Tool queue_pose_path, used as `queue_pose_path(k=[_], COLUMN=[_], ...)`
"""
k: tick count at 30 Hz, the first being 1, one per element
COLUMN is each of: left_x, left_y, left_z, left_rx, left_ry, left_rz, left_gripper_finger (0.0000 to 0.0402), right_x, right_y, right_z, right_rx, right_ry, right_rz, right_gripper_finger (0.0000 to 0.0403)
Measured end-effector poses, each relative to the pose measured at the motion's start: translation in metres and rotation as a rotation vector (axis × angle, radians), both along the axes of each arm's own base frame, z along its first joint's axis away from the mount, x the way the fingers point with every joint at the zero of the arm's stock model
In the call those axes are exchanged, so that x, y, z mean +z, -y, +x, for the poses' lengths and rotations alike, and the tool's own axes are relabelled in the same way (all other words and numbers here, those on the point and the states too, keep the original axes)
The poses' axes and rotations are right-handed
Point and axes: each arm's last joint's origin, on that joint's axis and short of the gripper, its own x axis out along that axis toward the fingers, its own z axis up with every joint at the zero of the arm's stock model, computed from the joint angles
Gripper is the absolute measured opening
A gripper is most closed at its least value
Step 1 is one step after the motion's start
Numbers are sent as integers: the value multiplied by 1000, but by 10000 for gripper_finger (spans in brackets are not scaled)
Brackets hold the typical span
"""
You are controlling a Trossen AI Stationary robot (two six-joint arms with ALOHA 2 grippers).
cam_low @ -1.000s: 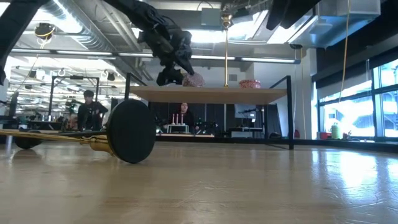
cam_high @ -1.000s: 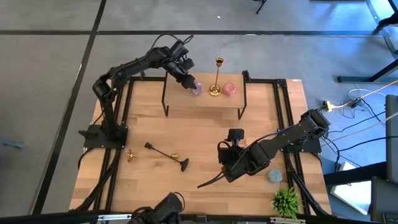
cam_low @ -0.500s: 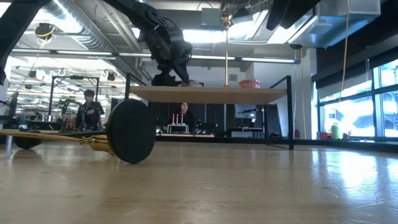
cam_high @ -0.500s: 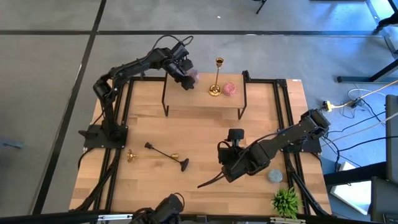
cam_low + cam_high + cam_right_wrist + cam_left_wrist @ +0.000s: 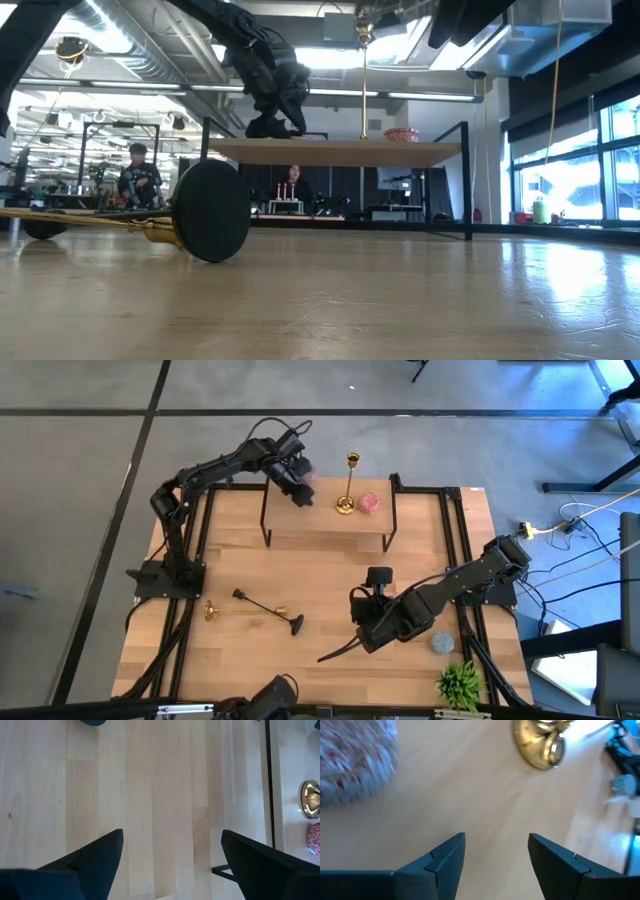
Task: Pick & Place candle stick holders
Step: Put the red scented candle on the shelf
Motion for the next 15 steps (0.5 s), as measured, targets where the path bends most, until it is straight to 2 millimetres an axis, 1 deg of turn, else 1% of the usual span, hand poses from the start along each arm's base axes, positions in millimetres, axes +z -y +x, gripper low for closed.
queue_pose_path(k=[3, 6, 10, 15], left_x=[1, 10, 29, 58], left_y=[2, 7, 15, 25], left_z=[-2, -4, -11, -27], left_rx=[-5, -11, -4, 66], left_ry=[-9, 2, 21, 19], left_rz=[-8, 8, 71, 212], left_gripper_finger=[213, 211, 203, 187], right_x=[0, 0, 0, 0], right_y=[0, 0, 0, 0], right_z=[0, 0, 0, 0], right_rx=[0, 0, 0, 0], right_ry=[0, -3, -4, -4], right_rz=[0, -2, -3, -3], right_gripper_finger=[339, 339, 339, 339])
